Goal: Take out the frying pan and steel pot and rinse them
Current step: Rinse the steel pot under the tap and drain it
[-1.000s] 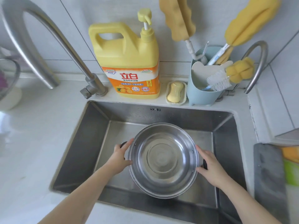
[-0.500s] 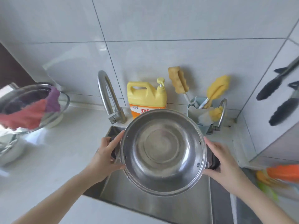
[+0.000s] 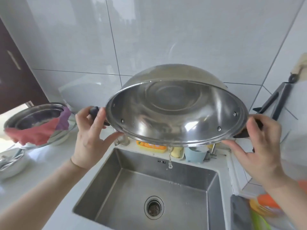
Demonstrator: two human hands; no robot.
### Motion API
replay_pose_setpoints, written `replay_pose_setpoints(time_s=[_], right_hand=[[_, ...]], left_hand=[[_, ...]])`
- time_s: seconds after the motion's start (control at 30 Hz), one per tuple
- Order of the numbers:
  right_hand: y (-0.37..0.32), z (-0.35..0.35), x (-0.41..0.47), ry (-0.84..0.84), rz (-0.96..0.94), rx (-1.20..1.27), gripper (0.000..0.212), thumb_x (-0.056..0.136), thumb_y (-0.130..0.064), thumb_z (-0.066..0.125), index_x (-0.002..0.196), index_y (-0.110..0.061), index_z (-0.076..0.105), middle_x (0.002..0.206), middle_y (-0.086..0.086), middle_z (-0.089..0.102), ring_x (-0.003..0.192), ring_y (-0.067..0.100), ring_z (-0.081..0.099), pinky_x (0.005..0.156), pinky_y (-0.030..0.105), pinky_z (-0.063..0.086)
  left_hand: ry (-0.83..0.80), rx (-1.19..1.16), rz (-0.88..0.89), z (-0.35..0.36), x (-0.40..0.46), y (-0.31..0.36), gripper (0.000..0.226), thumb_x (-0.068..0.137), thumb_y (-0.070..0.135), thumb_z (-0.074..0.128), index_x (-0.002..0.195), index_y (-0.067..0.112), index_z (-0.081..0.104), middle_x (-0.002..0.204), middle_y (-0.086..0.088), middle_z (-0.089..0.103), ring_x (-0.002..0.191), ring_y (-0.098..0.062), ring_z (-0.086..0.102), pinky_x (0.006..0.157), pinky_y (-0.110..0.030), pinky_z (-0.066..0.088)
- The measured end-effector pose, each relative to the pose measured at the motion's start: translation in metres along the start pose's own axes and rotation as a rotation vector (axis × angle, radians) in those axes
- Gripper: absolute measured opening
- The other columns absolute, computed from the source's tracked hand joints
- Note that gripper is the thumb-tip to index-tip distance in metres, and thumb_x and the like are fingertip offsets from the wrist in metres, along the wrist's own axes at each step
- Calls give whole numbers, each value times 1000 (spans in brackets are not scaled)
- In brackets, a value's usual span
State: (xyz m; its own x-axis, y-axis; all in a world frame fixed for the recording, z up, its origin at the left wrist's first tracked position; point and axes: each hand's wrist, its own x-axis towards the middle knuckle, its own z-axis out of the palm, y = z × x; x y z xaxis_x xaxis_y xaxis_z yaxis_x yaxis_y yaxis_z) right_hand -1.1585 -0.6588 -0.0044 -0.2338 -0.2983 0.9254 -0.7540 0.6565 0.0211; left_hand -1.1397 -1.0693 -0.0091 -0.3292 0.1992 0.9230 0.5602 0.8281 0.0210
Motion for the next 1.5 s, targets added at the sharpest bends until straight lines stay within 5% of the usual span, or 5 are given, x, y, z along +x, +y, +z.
replay_pose_setpoints(time_s=[0.27,0.43,0.73,0.9,1.5], right_hand=[[4,-8,20,117,-130,-63,85,82,-6,77,146,-29,26,138,8,33,119,12,43,69,49,56],[6,-7,22,112,-96,-49,89,78,-4,78,147,-25,26,147,-9,23,124,12,39,95,36,48],[25,-9,22,-546,569,234,113,68,-7,85,147,-50,16,117,-12,41,100,12,48,90,-1,30],[31,-16,10,-922,963,498,101,73,-6,82,143,-54,28,138,-5,44,98,15,65,82,32,56],[-26,-46,-32,-868,1465,740,75,77,12,71,120,-49,60,123,14,53,71,18,56,66,29,52]], left_hand=[[129,26,79,-13,36,14,101,58,4,91,133,16,25,120,-10,24,123,13,26,89,-7,42],[116,41,58,-14,43,16,93,68,12,86,138,20,25,121,-7,26,107,2,35,86,-15,48],[-615,-248,-432,19,47,1,127,63,7,89,144,59,6,106,7,32,74,-18,51,83,-11,46],[-1158,-322,-692,34,37,-6,108,67,38,85,136,71,9,114,3,47,97,-21,52,88,-32,45],[-1519,-613,-648,42,42,-3,88,77,21,81,138,56,28,63,7,38,58,-6,45,63,-19,45]])
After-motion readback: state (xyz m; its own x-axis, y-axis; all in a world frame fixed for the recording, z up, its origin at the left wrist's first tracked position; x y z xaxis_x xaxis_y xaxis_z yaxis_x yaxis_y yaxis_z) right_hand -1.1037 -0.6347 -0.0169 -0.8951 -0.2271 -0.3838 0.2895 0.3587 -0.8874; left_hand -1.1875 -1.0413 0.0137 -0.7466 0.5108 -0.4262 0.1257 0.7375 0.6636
